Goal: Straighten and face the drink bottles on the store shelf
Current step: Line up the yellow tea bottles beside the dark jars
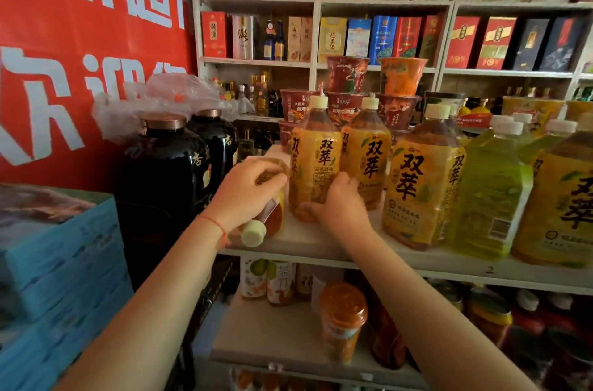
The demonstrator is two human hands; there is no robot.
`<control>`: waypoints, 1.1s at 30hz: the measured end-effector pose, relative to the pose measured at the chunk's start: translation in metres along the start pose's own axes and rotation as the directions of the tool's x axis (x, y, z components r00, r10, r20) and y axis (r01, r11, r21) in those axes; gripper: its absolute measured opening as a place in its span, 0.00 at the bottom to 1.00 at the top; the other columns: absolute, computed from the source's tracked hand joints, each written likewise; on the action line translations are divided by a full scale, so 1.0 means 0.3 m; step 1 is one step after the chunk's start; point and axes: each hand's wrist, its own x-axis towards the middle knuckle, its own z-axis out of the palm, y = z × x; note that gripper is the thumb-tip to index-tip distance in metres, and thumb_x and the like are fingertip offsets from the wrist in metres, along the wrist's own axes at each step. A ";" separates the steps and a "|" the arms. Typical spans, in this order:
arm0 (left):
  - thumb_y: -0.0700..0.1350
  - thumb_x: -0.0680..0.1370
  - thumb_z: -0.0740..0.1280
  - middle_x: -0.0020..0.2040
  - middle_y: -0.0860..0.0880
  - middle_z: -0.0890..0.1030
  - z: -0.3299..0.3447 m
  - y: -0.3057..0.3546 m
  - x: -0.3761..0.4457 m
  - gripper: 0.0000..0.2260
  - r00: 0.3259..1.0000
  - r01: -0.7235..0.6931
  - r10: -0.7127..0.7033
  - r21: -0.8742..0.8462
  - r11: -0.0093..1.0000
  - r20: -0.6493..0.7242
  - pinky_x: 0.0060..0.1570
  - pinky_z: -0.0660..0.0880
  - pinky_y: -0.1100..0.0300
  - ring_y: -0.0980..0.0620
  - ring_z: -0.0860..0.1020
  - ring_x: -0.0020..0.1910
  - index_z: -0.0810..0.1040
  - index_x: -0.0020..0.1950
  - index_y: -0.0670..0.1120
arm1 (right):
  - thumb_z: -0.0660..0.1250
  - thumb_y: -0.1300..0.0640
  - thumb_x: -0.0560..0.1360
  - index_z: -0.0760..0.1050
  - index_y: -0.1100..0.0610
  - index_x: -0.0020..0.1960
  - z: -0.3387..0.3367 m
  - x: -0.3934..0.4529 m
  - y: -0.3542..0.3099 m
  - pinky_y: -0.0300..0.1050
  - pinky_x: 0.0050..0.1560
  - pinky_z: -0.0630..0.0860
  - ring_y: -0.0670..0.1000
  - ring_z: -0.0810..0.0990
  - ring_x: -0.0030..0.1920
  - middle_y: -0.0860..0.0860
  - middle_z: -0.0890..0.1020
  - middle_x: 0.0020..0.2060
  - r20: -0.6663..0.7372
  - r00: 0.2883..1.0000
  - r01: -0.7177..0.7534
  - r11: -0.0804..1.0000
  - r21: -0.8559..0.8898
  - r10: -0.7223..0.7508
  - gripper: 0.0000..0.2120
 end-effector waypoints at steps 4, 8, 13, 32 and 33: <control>0.47 0.85 0.60 0.60 0.52 0.78 -0.019 -0.060 -0.041 0.11 0.980 0.101 -0.125 -0.155 0.983 -0.154 0.59 0.74 0.58 0.56 0.75 0.57 0.79 0.64 0.50 | 0.73 0.52 0.75 0.54 0.61 0.74 0.023 0.016 -0.024 0.54 0.62 0.75 0.63 0.74 0.65 0.62 0.65 0.69 0.011 0.998 -0.062 0.988 0.144 0.061 0.38; 0.51 0.85 0.57 0.51 0.56 0.80 -0.038 -0.131 -0.088 0.11 0.970 0.196 -0.217 -0.173 0.965 -0.110 0.46 0.73 0.63 0.59 0.77 0.49 0.76 0.63 0.53 | 0.68 0.58 0.78 0.61 0.57 0.71 0.026 -0.055 -0.039 0.52 0.55 0.79 0.59 0.78 0.58 0.56 0.70 0.65 -0.104 0.983 0.149 0.989 -0.003 -0.149 0.26; 0.53 0.85 0.55 0.47 0.55 0.78 -0.031 -0.105 -0.118 0.14 0.962 0.240 -0.262 -0.220 0.946 -0.076 0.52 0.73 0.54 0.53 0.78 0.49 0.77 0.63 0.53 | 0.71 0.52 0.75 0.46 0.48 0.81 0.047 -0.103 -0.075 0.49 0.68 0.71 0.54 0.72 0.70 0.52 0.68 0.74 0.247 0.893 0.362 0.926 0.106 -0.377 0.45; 0.54 0.75 0.74 0.66 0.54 0.70 -0.029 -0.071 -0.066 0.31 0.982 -0.063 0.034 -0.156 0.986 -0.184 0.65 0.70 0.59 0.59 0.68 0.64 0.67 0.76 0.52 | 0.61 0.33 0.77 0.77 0.46 0.54 -0.018 0.085 -0.275 0.54 0.55 0.79 0.46 0.81 0.48 0.44 0.82 0.45 -0.254 0.967 0.180 0.742 0.645 -0.014 0.18; 0.57 0.71 0.77 0.69 0.54 0.69 -0.014 -0.093 -0.045 0.39 0.988 -0.034 0.011 -0.150 0.988 -0.154 0.67 0.70 0.56 0.57 0.68 0.68 0.63 0.78 0.53 | 0.60 0.34 0.77 0.77 0.47 0.53 -0.021 0.098 -0.286 0.52 0.53 0.79 0.46 0.81 0.47 0.44 0.82 0.43 -0.258 0.966 0.191 0.750 0.633 -0.028 0.18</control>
